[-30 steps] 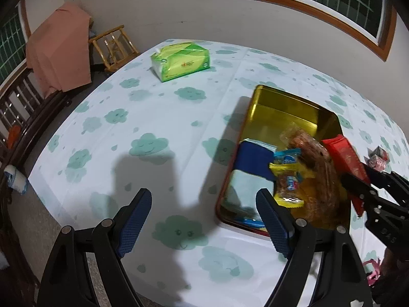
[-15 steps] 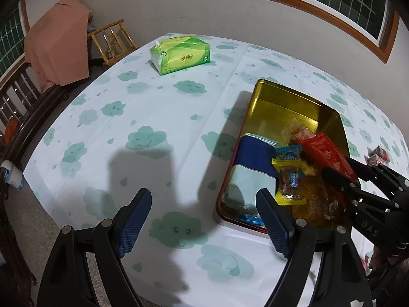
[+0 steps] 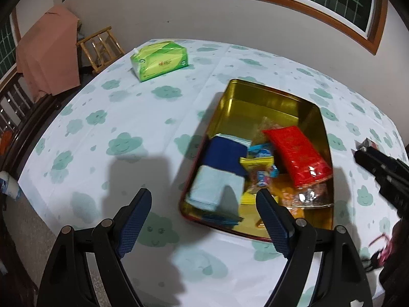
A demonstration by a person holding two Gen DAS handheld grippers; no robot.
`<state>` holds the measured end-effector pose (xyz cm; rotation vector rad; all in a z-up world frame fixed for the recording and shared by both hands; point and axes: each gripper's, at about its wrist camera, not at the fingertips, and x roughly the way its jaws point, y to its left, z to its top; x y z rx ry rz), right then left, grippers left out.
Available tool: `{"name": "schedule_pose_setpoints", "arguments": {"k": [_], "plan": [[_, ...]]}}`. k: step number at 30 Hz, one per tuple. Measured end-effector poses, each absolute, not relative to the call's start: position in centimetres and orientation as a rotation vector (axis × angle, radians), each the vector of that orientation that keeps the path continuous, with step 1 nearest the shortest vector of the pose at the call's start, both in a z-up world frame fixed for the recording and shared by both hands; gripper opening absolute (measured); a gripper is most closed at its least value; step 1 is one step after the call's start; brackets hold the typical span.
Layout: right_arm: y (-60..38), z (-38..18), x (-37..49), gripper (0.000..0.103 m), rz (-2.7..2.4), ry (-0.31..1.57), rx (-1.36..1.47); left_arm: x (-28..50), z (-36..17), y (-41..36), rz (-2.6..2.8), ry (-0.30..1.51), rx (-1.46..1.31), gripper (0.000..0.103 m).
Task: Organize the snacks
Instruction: 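Carry the red packet into the tin with the right tool and release it, then grasp the grey block with red band with the right tool and lift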
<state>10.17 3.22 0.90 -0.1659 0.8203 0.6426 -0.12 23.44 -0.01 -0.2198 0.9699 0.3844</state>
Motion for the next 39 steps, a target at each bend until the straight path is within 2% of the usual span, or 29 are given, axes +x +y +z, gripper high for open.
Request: {"name": "schedule_pose_setpoints", "arguments": {"k": [7, 10, 15, 25, 27, 34, 39], "plan": [[-4.1, 0.6, 14.8, 0.051, 0.408, 0.874, -0.116, 1.1, -0.2, 21.1, 0.342, 0.982, -0.189, 0.081], [-6.6, 0.3, 17.0, 0.057, 0.319, 0.914, -0.107, 1.5, -0.3, 20.3, 0.327, 0.987, -0.178, 0.081], [-9.0, -0.8, 19.9, 0.058, 0.247, 0.983, -0.051, 2.0, -0.5, 19.5, 0.306, 0.995, -0.173, 0.081], [-9.5, -2.6, 23.4, 0.06, 0.178, 1.082, 0.03, 2.4, -0.6, 19.0, 0.292, 0.99, -0.148, 0.081], [-9.2, -2.7, 23.9, 0.068, 0.176, 1.092, 0.037, 2.5, -0.5, 19.0, 0.294, 0.989, -0.152, 0.081], [-9.1, -3.1, 24.6, 0.068, 0.17, 1.11, 0.052, 2.6, -0.6, 18.9, 0.296, 0.995, -0.151, 0.081], [-9.0, -4.1, 24.5, 0.068, 0.191, 1.109, -0.04, 2.9, -0.7, 18.7, 0.294, 1.001, -0.149, 0.081]]}}
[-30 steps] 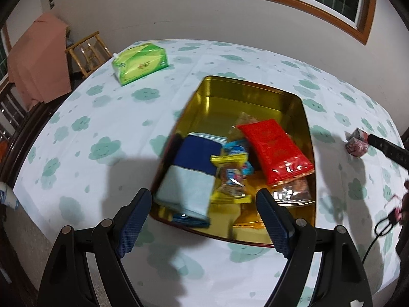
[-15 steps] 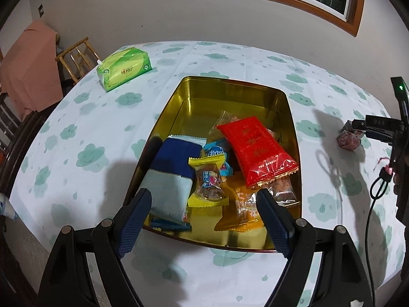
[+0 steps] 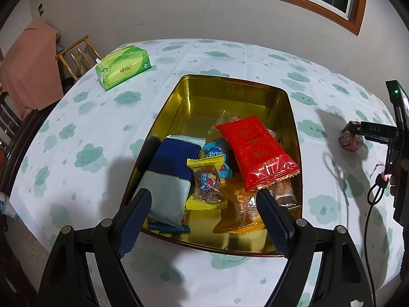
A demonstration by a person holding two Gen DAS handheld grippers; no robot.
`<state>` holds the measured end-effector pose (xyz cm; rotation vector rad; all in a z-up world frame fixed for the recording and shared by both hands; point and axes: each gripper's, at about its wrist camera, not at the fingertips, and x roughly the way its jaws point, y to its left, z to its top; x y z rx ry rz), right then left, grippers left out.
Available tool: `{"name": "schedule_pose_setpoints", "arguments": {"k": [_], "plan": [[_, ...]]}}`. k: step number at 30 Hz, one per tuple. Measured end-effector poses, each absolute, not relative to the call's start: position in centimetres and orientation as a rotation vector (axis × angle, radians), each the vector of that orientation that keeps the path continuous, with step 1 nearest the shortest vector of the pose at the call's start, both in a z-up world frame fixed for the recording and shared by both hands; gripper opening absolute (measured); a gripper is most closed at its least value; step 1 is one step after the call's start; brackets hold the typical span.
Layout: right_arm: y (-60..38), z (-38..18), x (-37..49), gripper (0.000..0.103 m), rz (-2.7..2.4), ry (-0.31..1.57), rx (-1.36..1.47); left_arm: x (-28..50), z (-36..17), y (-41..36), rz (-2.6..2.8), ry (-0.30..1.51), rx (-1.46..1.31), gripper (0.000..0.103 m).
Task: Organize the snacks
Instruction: 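Grasp the grey block with red band with the right tool and lift, then grasp the pink wrapped cake with the left tool while the right tool holds the grey block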
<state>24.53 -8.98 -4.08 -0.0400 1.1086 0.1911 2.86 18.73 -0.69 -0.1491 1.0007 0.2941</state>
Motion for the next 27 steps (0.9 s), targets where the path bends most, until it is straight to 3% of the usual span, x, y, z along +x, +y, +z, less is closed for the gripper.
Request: {"name": "schedule_pose_setpoints", "arguments": {"k": [8, 10, 27], "plan": [[-8.8, -4.7, 25.2, 0.068, 0.208, 1.093, -0.042, 3.2, -0.8, 18.2, 0.288, 1.007, -0.136, 0.081], [-9.1, -4.9, 25.4, 0.061, 0.217, 1.101, -0.005, 3.3, -0.8, 18.1, 0.287, 1.008, -0.134, 0.081], [-12.8, -3.8, 23.8, 0.06, 0.187, 1.024, 0.0, 4.8, -0.3, 14.3, 0.227, 1.008, -0.096, 0.081]]}}
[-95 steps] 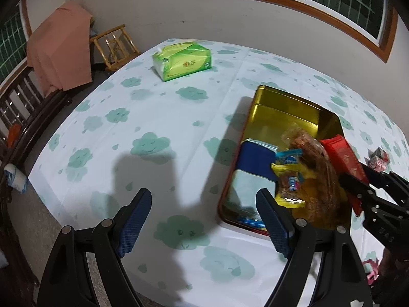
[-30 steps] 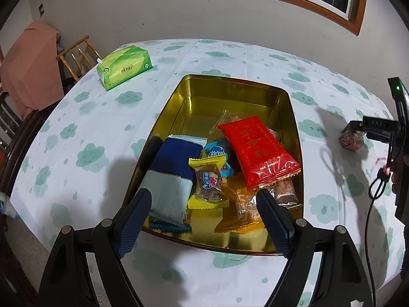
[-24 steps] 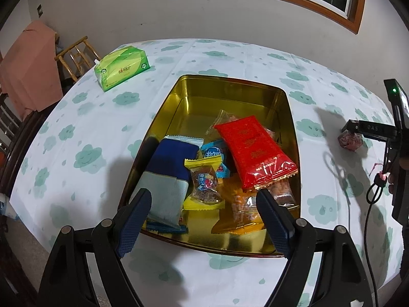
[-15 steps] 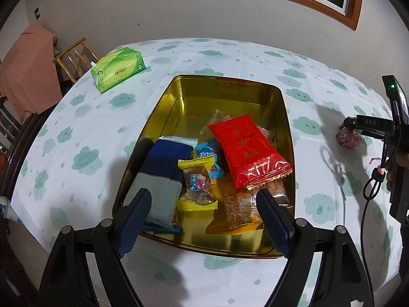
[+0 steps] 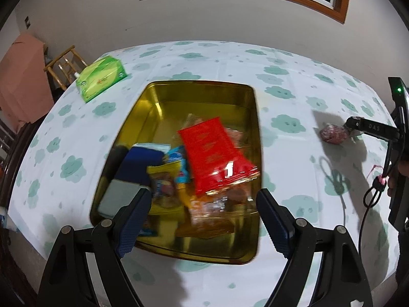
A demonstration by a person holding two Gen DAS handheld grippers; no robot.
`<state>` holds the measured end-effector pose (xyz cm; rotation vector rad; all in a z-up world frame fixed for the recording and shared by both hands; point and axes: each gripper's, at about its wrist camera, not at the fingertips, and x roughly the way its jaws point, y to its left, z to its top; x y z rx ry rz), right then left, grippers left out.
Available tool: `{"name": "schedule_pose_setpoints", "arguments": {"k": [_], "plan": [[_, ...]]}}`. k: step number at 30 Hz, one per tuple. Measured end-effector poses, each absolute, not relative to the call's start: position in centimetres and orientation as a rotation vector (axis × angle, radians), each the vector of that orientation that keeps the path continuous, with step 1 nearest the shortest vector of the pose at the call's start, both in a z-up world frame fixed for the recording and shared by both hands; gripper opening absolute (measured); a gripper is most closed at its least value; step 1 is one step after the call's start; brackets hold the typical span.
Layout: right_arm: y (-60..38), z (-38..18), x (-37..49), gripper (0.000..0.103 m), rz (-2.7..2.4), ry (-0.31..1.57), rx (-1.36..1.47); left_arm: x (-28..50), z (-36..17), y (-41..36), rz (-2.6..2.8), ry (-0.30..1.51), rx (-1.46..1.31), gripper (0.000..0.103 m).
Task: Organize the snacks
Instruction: 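Grasp the pink wrapped cake with the left tool while the right tool holds the grey block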
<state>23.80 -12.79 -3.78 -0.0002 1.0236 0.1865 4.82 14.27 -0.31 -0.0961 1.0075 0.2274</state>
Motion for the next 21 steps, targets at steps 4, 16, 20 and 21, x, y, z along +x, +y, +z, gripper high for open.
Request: {"name": "schedule_pose_setpoints", "arguments": {"k": [4, 16, 20, 21], "plan": [[-14.4, -3.2, 22.2, 0.06, 0.168, 0.986, -0.021, 5.6, -0.3, 12.3, 0.197, 1.0, -0.078, 0.081], [-20.3, -4.2, 17.7, 0.06, 0.119, 0.929, -0.013, 8.2, -0.4, 5.0, 0.068, 0.923, -0.018, 0.081], [-21.4, -4.6, 16.7, 0.06, 0.12, 0.91, -0.019, 9.6, -0.8, 3.3, 0.046, 0.9, -0.001, 0.081], [-21.6, -4.7, 16.6, 0.06, 0.119, 0.908, -0.015, 9.9, -1.0, 3.0, 0.039, 0.897, -0.002, 0.081]]}}
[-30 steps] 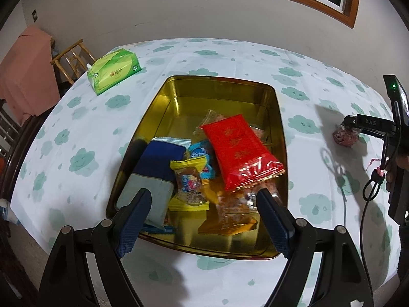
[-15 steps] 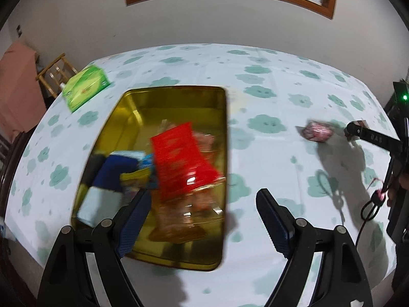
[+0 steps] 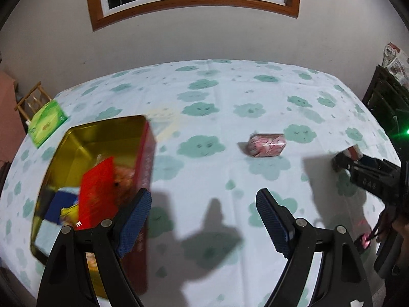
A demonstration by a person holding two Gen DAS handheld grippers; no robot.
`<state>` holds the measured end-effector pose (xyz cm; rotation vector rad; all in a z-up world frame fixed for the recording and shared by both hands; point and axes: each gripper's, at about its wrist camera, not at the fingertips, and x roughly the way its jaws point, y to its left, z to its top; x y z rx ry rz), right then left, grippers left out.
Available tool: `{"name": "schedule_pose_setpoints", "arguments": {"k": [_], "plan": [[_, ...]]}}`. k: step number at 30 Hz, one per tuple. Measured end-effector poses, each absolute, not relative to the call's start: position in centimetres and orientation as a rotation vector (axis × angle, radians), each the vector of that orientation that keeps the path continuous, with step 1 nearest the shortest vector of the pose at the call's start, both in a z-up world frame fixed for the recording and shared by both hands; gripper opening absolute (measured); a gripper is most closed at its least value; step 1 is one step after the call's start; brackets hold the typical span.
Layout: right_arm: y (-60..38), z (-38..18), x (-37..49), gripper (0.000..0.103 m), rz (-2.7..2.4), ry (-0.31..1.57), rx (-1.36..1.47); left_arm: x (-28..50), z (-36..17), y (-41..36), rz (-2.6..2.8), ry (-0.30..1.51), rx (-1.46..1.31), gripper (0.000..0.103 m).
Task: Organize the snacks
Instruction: 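Grasp the pink wrapped cake with the left tool while the right tool holds the grey block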
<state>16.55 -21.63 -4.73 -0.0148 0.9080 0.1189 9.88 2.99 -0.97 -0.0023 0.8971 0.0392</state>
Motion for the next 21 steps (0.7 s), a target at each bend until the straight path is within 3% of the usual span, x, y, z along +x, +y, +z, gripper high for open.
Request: {"name": "schedule_pose_setpoints", "arguments": {"k": [21], "plan": [[-24.1, -5.5, 15.0, 0.059, 0.109, 0.858, -0.067, 14.7, -4.0, -2.1, -0.014, 0.943, 0.035, 0.081]]}}
